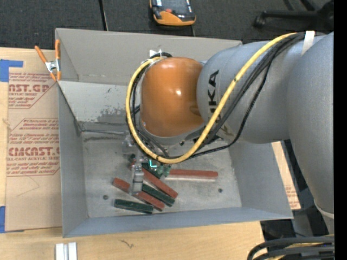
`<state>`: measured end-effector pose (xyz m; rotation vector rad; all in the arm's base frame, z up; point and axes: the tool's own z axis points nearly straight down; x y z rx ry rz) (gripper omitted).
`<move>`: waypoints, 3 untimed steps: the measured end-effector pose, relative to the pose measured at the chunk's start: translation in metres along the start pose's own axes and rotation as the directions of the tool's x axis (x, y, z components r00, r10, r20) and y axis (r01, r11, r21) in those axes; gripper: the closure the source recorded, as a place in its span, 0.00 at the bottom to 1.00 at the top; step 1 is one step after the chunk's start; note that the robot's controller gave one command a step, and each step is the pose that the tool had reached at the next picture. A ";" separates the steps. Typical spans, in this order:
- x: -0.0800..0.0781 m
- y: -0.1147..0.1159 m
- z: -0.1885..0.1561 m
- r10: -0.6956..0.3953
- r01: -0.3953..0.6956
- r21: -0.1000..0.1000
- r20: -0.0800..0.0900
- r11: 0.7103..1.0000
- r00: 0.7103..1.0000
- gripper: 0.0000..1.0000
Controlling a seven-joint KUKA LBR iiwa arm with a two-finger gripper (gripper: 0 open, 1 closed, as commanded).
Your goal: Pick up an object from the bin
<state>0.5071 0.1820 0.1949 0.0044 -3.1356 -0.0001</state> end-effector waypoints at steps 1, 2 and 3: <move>-0.002 -0.001 -0.003 0.002 -0.002 -0.001 0.007 1.000 1.000 0.00; 0.004 -0.003 0.034 0.110 -0.110 -0.003 0.010 0.994 0.994 0.00; 0.019 -0.006 0.107 0.039 -0.039 -0.001 0.009 0.999 0.999 0.00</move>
Offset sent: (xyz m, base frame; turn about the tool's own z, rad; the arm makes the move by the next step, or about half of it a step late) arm -0.0220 -0.0093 -0.1249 0.3612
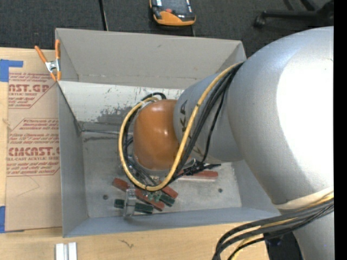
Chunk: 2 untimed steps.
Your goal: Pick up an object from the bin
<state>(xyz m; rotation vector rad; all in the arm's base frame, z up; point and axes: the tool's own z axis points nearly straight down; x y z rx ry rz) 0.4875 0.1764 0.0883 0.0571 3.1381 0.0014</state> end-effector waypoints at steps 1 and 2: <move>0.002 -0.004 0.023 0.027 -0.027 -0.002 0.003 1.000 1.000 0.00; 0.001 -0.028 0.018 -0.009 0.009 0.000 0.002 1.000 1.000 0.00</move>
Offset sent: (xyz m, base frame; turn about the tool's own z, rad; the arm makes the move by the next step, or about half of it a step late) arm -0.0034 -0.0279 -0.0183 -0.0101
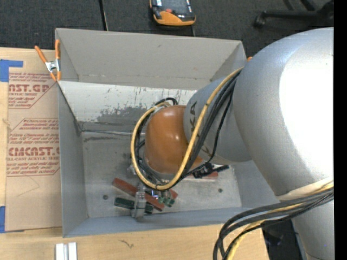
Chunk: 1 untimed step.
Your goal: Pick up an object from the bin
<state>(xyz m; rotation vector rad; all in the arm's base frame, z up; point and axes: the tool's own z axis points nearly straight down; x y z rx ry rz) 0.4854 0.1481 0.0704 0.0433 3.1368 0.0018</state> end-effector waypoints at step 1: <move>0.000 0.026 0.005 0.036 -0.036 -0.001 -0.005 0.999 0.999 1.00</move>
Offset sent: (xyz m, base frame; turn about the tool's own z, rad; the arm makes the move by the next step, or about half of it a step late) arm 0.0000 0.0000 0.0000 0.0000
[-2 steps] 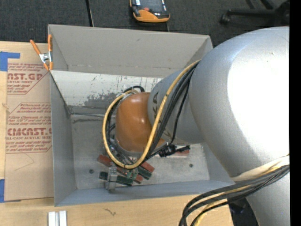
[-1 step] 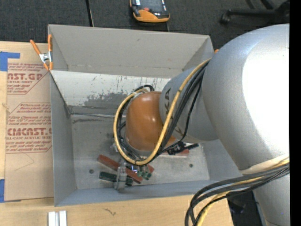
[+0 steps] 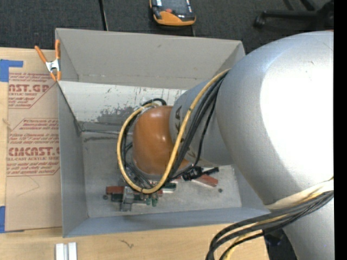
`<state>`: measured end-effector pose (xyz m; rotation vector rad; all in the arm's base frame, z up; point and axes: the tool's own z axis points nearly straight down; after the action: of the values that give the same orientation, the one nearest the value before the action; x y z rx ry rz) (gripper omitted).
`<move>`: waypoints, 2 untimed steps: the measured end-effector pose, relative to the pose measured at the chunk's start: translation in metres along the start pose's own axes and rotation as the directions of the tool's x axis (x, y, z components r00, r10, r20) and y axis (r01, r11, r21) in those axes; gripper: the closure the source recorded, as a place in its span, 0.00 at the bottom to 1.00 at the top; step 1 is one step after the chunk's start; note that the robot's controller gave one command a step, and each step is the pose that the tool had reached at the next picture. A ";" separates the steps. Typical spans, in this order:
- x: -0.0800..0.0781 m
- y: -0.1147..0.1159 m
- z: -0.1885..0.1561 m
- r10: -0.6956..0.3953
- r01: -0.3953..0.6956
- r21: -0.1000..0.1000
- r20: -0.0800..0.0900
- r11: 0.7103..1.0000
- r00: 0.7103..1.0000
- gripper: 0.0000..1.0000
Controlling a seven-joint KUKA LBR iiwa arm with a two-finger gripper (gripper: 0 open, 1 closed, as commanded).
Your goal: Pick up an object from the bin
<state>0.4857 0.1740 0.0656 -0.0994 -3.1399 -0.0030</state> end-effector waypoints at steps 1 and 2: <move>0.000 0.000 0.000 0.000 0.000 0.000 0.000 1.000 1.000 1.00; 0.001 0.000 -0.004 0.000 0.000 0.001 -0.002 1.000 1.000 1.00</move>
Offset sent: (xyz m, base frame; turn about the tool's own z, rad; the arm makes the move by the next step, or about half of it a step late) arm 0.0002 -0.0001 0.0321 0.0000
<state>0.4849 0.1736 0.0697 -0.0997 -3.1379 -0.0016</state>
